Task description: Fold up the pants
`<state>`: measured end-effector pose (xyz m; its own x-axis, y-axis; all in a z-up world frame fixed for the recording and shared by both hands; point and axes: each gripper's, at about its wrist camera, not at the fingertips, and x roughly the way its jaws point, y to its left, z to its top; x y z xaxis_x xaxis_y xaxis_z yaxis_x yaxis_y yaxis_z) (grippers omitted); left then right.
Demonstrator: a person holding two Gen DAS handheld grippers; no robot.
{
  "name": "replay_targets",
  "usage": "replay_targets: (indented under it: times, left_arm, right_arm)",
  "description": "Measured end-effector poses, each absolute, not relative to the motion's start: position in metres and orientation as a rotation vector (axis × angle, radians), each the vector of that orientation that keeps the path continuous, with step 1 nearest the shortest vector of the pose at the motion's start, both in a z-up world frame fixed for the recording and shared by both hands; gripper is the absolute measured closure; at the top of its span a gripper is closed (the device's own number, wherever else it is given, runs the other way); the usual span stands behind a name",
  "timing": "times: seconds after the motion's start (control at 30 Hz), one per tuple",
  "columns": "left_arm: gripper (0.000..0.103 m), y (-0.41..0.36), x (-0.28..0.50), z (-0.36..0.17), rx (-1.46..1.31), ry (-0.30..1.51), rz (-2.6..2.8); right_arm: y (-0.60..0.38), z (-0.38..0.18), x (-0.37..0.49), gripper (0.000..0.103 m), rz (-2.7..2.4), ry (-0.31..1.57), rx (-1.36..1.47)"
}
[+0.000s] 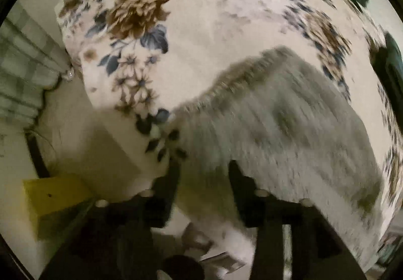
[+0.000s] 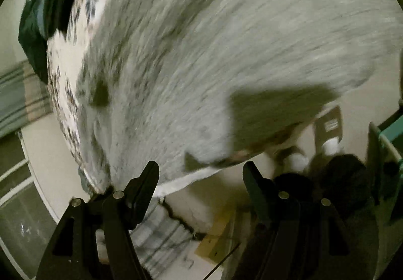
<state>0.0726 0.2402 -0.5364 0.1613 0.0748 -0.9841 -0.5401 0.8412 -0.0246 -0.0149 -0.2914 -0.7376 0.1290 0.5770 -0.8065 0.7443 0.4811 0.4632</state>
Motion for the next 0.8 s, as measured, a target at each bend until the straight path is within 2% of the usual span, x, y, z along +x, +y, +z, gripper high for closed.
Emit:
replay_targets:
  times: [0.07,0.13,0.37,0.47,0.63,0.8]
  left_arm:
    - [0.038,0.208,0.072,-0.521,-0.351,1.338,0.405]
    - [0.035,0.174,0.075,-0.513,-0.312,1.336,0.342]
    - [0.035,0.006,0.09,-0.523,-0.202,1.414,0.022]
    - [0.035,-0.069,0.089,-0.537,-0.129,1.462,-0.098]
    - [0.035,-0.159,0.081,-0.547,-0.011,1.497,-0.226]
    - [0.035,-0.224,0.069,-0.549,0.116,1.509,-0.324]
  right_arm:
    - [-0.322,-0.731,-0.029,0.026,-0.248,1.49,1.192]
    - [-0.358,-0.722,-0.046,0.023,-0.352,1.411,1.197]
    - [-0.529,-0.679,-0.122,0.023,-0.767,1.094,1.197]
    - [-0.584,-0.677,-0.157,0.023,-0.877,0.973,1.263]
    - [-0.651,-0.711,-0.24,0.027,-1.044,0.781,1.539]
    - [-0.672,-0.764,-0.257,0.028,-0.884,0.639,1.781]
